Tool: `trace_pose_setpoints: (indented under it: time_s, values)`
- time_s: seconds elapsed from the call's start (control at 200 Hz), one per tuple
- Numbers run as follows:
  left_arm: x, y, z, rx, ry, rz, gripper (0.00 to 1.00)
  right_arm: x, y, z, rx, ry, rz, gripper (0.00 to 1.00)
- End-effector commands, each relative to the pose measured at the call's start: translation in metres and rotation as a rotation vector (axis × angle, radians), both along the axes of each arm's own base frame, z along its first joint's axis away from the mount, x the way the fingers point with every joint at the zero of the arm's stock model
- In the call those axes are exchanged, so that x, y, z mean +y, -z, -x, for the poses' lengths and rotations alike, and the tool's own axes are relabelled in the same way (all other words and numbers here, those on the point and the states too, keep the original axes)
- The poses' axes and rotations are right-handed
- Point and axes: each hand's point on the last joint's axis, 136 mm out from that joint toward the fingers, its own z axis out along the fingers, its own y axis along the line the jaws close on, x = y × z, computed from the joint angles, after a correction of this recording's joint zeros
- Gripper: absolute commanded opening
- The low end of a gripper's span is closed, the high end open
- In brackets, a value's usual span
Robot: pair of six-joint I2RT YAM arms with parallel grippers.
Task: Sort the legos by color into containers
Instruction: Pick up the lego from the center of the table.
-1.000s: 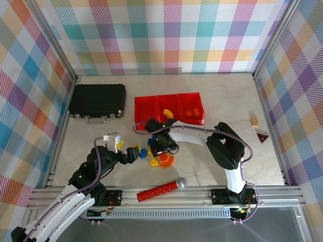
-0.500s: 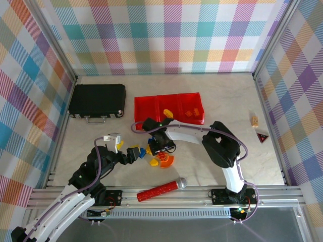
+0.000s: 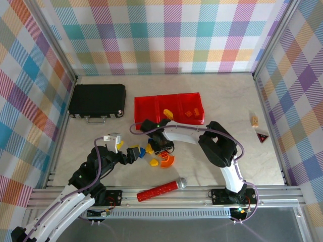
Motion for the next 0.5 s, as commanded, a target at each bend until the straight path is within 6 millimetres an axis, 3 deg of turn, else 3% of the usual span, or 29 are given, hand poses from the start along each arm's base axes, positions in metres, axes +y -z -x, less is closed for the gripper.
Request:
trace_pose_setpoints:
  time_s: [0.0, 0.205, 0.495]
  values:
    - [-0.002, -0.003, 0.0, -0.011, 0.003, 0.005, 1.0, -0.014, 0.004, -0.003, -0.017, 0.014, 0.059, 0.35]
    - [-0.001, -0.002, 0.0, -0.01, 0.001, 0.002, 1.0, -0.017, -0.014, -0.004, -0.04, -0.008, 0.034, 0.29]
    - [0.0, -0.002, -0.001, -0.011, -0.009, 0.001, 1.0, -0.016, -0.074, -0.002, -0.105, -0.061, -0.087, 0.27]
